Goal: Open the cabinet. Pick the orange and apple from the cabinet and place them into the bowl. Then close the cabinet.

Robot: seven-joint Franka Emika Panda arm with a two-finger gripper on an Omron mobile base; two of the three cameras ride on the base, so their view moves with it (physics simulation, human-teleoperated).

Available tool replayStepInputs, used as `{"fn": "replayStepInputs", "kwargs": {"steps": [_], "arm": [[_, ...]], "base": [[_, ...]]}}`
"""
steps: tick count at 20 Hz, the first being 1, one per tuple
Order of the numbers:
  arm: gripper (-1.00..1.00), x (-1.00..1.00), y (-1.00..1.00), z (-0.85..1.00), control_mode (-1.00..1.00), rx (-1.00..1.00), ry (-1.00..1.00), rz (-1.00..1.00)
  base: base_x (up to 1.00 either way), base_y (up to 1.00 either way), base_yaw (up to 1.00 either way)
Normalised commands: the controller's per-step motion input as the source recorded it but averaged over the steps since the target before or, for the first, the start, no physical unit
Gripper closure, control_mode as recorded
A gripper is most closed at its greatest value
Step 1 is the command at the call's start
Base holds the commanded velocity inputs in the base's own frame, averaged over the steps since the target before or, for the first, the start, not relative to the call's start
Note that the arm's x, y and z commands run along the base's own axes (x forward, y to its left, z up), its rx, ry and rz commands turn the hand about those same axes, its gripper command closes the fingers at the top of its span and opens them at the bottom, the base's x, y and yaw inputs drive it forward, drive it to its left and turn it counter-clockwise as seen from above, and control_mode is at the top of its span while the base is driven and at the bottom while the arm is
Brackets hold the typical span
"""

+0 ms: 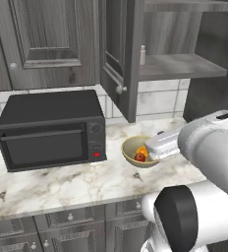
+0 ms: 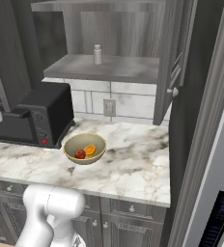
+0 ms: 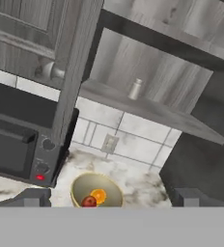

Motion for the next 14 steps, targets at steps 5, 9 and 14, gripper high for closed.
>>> {"fn": "replayStepInputs", "kwargs": {"steps": [5,9,14], "arm": [[-1.00,0.11,0.61,0.00,-1.00,0.00,-0.25,-0.14],[-1.00,0.39,0.63,-0.01,-1.00,-0.02,-0.30,-0.11],[-1.00,0.54,0.64,0.00,-1.00,-0.07,-0.28,-0.11]], "base": [[0.00,0.00,0.00],[0.00,0.00,0.00],[0.00,0.00,0.00]]}}
